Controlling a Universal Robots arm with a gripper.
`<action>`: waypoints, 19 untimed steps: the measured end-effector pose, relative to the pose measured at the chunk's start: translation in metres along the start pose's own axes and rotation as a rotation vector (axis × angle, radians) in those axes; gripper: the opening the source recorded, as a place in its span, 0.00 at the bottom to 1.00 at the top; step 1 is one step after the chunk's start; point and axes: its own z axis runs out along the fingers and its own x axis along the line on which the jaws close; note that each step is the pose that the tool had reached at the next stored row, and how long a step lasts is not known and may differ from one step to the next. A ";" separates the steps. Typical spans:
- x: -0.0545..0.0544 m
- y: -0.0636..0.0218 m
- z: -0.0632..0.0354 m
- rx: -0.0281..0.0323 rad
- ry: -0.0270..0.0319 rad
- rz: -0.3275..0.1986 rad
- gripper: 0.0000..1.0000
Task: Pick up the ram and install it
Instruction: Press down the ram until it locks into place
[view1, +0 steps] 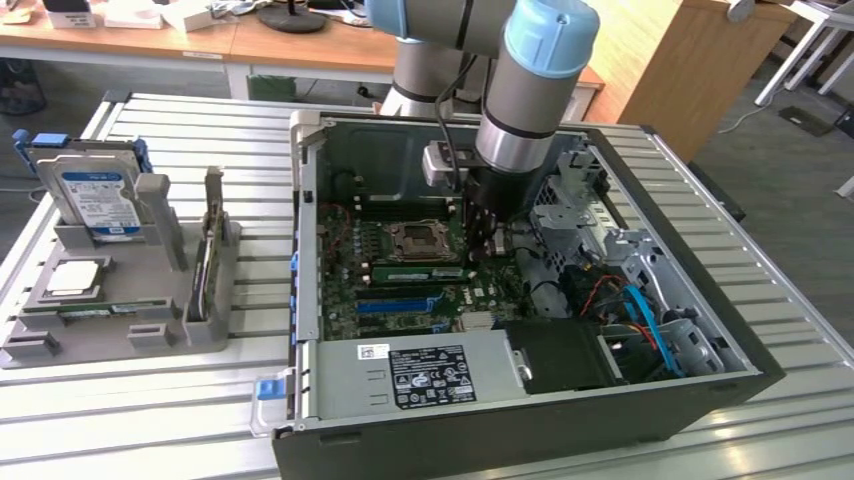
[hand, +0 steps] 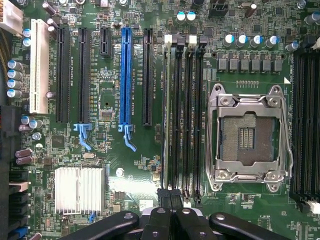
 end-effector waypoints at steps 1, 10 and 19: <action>0.000 0.0000 0.0000 0.0000 0.0000 0.000 0.10; 0.000 0.0000 -0.0035 0.0003 -0.0003 0.000 0.10; 0.000 0.0001 -0.0189 0.0002 -0.0001 0.000 0.10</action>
